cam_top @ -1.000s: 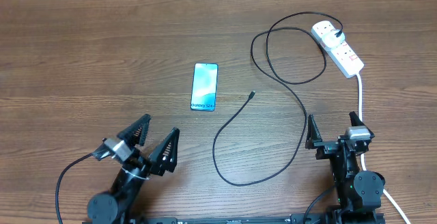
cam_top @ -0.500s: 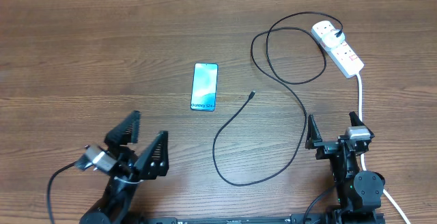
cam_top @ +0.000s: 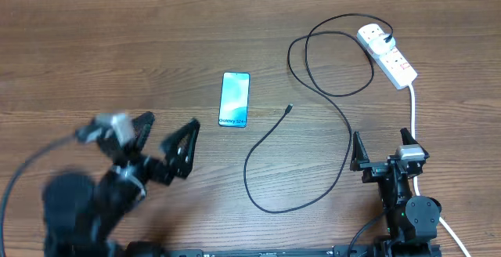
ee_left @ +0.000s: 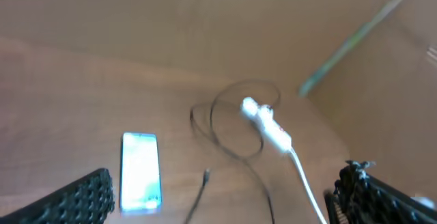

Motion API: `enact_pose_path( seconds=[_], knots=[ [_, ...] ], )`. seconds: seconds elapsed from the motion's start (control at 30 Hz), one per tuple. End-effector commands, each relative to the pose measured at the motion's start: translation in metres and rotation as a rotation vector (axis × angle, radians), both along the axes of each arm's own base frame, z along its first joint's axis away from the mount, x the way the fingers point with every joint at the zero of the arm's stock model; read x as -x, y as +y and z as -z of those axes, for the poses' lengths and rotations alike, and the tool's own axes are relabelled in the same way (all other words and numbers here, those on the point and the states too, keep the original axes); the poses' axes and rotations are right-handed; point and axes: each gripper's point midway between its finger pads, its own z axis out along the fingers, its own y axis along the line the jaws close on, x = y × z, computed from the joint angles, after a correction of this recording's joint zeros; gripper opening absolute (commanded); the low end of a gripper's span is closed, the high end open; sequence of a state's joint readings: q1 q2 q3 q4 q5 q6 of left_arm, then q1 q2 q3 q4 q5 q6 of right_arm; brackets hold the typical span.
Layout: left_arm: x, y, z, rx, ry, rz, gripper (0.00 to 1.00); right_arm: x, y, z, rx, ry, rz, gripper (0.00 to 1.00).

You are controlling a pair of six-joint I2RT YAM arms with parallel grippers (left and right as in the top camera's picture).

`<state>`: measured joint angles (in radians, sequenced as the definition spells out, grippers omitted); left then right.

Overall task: Plug charger to phone and switch on socket
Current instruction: 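Move the left gripper forward over the blue smartphone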

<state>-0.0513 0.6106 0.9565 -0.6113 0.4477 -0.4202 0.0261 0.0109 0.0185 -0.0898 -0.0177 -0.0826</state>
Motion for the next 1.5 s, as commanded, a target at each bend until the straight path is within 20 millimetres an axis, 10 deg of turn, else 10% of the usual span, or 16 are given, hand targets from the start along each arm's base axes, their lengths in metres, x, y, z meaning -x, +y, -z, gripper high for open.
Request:
enact_pose_path(
  seconds=[0.0,0.23,0.83,1.13,1.47],
  knots=[
    [-0.011,-0.024,-0.016,-0.061,0.061,0.193,1.00,0.000,-0.003,0.002,0.004,-0.003,0.018,1.00],
    [-0.042,-0.044,-0.002,-0.017,0.231,0.312,1.00,0.000,-0.003,0.002,0.004,-0.003,0.018,1.00],
    [-0.102,-0.052,0.091,-0.503,0.746,-0.035,1.00,0.000,-0.003,0.002,0.004,-0.003,0.018,1.00],
    [-0.101,-0.086,0.134,-0.448,0.905,0.127,1.00,0.000,-0.003,0.002,0.004,-0.003,0.018,1.00],
    [-0.104,-0.077,0.151,-0.524,1.018,0.084,1.00,0.000,-0.003,0.002,0.004,-0.003,0.018,1.00]
  ],
)
